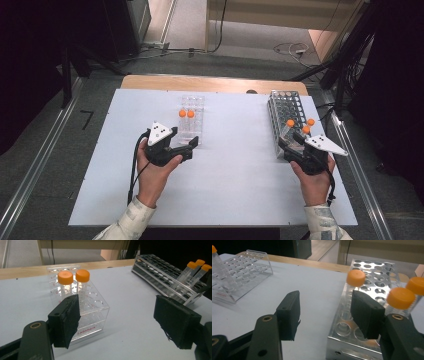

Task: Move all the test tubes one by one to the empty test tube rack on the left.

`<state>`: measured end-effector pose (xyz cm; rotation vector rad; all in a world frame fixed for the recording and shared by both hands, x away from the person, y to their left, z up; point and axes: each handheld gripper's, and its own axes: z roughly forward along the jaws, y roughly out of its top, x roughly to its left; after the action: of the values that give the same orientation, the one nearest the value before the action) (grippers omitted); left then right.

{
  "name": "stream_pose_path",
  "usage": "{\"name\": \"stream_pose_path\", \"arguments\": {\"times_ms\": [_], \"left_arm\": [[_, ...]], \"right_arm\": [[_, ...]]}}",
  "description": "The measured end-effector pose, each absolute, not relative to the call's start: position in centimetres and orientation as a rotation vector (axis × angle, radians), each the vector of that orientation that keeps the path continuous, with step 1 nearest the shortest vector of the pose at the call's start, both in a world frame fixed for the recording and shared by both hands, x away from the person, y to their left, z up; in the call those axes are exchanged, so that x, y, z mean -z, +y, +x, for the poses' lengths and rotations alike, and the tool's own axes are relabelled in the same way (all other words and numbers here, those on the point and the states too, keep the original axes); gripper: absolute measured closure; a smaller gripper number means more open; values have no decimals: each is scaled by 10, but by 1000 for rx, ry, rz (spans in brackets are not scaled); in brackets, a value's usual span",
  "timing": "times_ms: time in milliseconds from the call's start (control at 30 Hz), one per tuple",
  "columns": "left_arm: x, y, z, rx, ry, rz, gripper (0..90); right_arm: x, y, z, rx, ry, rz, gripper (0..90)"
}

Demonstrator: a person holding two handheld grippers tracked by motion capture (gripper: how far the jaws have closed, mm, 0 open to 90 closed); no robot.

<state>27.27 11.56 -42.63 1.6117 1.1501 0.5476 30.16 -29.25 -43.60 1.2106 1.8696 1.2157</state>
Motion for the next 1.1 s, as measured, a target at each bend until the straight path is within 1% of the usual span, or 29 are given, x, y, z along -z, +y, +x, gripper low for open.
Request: {"name": "stream_pose_path", "arguments": {"times_ms": [367,633,867,1033,1100], "left_arm": [[428,115,273,-536,1148,1613,212],[428,115,273,-536,1149,1613,212],[429,115,274,-533,1151,1613,213],[429,114,274,-533,1151,1614,213],[430,114,274,-530,1150,1616,213]], "right_arm": [[438,-321,296,-1189,1798,1281,428],[450,-331,313,-1127,1725,1356,499],[456,-331,328,-1120,1717,1377,584],[459,-331,333,-1110,1723,1376,613],[460,-330,334,-1106,1725,1374,640]]}}
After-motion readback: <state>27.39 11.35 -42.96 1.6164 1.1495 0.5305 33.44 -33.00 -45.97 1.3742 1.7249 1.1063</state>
